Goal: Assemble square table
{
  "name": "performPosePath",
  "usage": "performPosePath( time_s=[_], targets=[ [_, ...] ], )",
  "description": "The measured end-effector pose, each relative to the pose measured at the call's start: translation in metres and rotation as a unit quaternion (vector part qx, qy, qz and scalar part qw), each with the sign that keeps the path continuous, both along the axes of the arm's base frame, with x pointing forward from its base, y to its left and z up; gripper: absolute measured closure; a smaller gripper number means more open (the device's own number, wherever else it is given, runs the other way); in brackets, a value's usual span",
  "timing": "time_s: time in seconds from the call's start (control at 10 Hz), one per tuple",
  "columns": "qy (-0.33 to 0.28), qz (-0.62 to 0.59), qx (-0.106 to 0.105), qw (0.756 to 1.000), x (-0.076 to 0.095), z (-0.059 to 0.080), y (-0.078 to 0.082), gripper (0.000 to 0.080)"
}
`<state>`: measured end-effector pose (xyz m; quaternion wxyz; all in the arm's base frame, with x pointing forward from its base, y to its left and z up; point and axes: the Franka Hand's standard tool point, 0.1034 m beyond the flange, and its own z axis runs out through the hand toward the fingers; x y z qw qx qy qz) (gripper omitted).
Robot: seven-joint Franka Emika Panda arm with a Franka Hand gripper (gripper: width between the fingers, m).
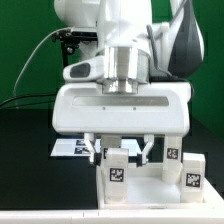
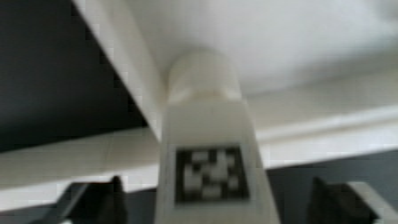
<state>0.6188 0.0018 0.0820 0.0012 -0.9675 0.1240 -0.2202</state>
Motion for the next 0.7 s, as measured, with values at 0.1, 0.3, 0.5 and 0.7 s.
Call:
performPosePath(
  time_s=[0.1,0.3,0.5,0.7],
  targets=[
    [0.055,0.000,0.030,0.998,-0.002,0.000,0.006,0.0184],
    [0.140,-0.001,0.073,0.987,0.003,0.006,0.012,0.0157],
    [0.194,0.007,0.085,0.977,0.008,0.005,0.010,0.0152],
    [0.175,-0.006,0.074,0.982,0.004,-0.005,0.001,0.0150]
  ],
)
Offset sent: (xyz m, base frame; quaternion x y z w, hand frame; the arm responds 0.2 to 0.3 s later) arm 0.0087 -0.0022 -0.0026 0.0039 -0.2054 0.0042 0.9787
